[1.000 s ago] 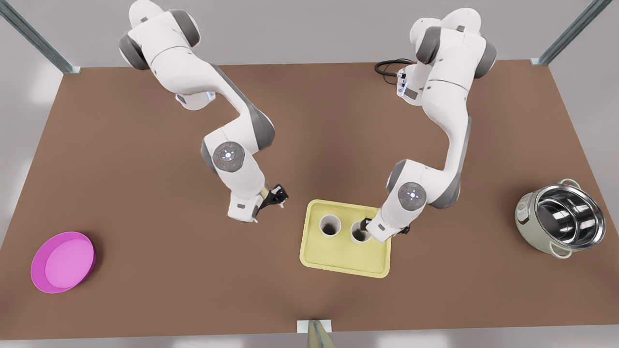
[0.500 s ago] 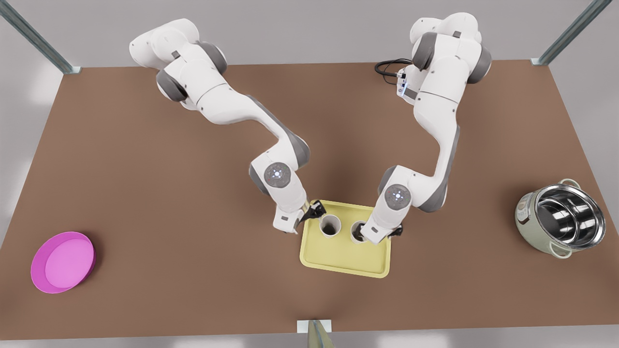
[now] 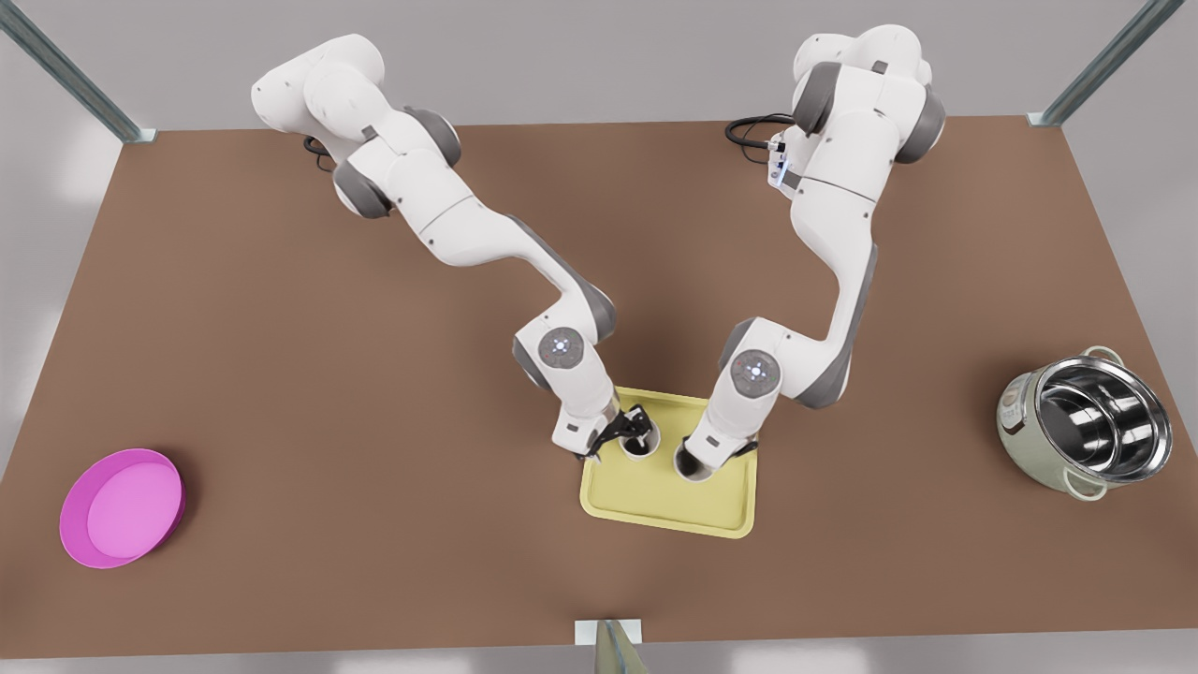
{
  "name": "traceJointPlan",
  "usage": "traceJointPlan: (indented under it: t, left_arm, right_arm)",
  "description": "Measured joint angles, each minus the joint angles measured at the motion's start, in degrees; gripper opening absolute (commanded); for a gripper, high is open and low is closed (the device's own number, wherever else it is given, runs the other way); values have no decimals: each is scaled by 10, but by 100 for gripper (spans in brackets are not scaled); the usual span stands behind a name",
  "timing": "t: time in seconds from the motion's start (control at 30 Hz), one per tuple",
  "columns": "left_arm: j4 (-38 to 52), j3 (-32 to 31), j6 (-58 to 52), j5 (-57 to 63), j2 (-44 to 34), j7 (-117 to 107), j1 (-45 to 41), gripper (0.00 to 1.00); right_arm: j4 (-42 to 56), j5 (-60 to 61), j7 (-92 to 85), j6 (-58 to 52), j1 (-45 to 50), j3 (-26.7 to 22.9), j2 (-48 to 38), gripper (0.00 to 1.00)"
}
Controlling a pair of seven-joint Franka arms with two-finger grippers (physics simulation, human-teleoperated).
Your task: Use the left arm to pick up the white IKEA cup from the tray and place it on the middle-left position; use the right arm to pick up the white IKEA cup from the tray and place it on the middle-right position
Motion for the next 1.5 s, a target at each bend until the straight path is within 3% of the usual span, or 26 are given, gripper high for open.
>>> traceJointPlan:
  t: [0.07,0.1,0.17,0.27,0.4,0.53,0.67,0.83,1.0,1.03,1.07,1.1,1.23,1.3,1.4,1.5]
  left_arm:
    - [0,1,-1,0,-6,-6,2,21]
    - [-1,1,-5,0,-15,-9,7,21]
    - [-2,1,-24,-10,-43,-7,26,21]
    - [-31,1,-47,-24,-80,5,68,21]
    - [-104,1,-63,-54,-138,62,169,21]
    - [-152,2,-45,-88,-152,146,257,21]
    - [-178,3,-1,-99,-150,224,273,21]
    - [-181,4,41,-101,-133,299,284,21]
    - [-180,3,66,-103,-121,356,292,21]
    - [-180,3,69,-103,-119,366,293,28]
    - [-180,3,72,-106,-119,377,294,89]
    - [-180,3,74,-110,-118,390,295,100]
    - [-177,3,74,-139,-131,457,294,100]
    - [-163,3,44,-139,-184,476,294,100]
    - [-23,3,-104,-150,-233,470,295,100]
    - [-90,0,-207,-150,-356,450,291,100]
  right_arm:
    - [0,0,7,10,6,-2,4,89]
    - [0,0,11,15,8,-2,5,79]
    - [0,1,16,21,9,-2,5,50]
    - [0,9,16,28,9,-2,5,21]
    - [0,12,15,33,9,-2,3,4]
    - [-1,16,9,10,-1,-1,-39,0]
    - [-1,23,-25,-74,-76,17,-119,0]
    - [-2,26,-103,-159,-164,27,-151,0]
    - [-14,28,-207,-194,-284,101,-152,0]
    - [-29,31,-228,-191,-296,106,-152,0]
    - [-44,33,-249,-186,-304,109,-153,0]
    - [-64,33,-269,-176,-310,110,-152,0]
    - [-102,-5,-345,-135,-335,113,-153,0]
    - [-125,-21,-381,-120,-356,123,-156,0]
    - [-158,-33,-430,-105,-370,122,-161,0]
    - [-164,-41,-471,-96,-371,106,-152,0]
